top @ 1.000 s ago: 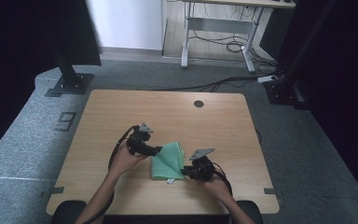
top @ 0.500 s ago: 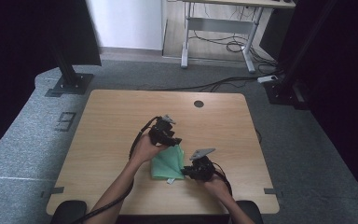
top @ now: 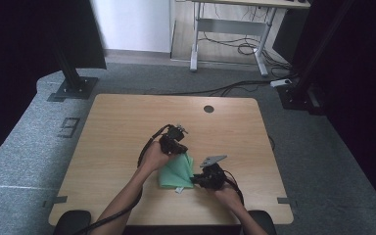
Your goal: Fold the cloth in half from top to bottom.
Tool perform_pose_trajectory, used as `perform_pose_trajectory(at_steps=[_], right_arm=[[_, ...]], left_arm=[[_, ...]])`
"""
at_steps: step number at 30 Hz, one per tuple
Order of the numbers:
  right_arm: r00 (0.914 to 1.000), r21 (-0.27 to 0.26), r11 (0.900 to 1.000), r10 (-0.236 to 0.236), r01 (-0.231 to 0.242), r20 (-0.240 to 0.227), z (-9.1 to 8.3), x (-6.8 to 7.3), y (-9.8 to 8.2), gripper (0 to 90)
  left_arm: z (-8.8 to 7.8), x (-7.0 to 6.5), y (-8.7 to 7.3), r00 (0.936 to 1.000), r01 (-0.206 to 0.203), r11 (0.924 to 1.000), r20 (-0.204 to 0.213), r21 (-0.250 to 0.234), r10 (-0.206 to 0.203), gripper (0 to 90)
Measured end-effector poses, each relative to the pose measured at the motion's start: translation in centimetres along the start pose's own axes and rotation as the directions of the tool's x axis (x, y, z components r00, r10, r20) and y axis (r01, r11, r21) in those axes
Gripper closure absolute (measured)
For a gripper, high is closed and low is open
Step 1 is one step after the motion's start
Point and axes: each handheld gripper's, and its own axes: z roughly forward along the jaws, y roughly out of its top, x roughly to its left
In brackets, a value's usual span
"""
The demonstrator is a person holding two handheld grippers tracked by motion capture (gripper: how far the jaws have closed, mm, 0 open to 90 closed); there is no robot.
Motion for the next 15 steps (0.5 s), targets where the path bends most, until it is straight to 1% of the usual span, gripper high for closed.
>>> perform_pose_trajectory(at_steps=[4, 6, 8, 10, 15], right_arm=[[1.0000, 0.000, 1.000, 0.001, -0.001, 0.001, -0.1, -0.1, 0.0, 78.2], [1.0000, 0.000, 1.000, 0.006, -0.006, 0.002, -0.1, -0.1, 0.0, 76.0], [1.0000, -0.006, 1.000, 0.005, -0.005, 0.003, -0.3, -0.2, 0.0, 74.3], [0.9999, -0.007, 1.000, 0.010, -0.010, 0.002, -0.4, -0.2, 0.0, 72.1], [0.9999, -0.018, 1.000, 0.013, -0.013, 0.007, -0.7, -0.1, 0.0, 65.4]], left_arm=[[-1.2, -0.3, -0.5, 1.0000, -0.007, 0.9998, 0.003, -0.021, 0.007, 86.7], [-2.1, -0.6, -1.2, 1.0000, -0.004, 0.9993, 0.000, -0.037, 0.004, 86.7], [-2.7, -0.7, -1.7, 1.0000, -0.006, 0.9992, 0.001, -0.040, 0.006, 86.7], [-3.4, -0.8, -2.6, 1.0000, -0.002, 0.9988, 0.001, -0.048, 0.002, 86.6], [-4.6, -1.2, -4.6, 1.0000, 0.007, 0.9980, 0.003, -0.062, -0.007, 86.5]])
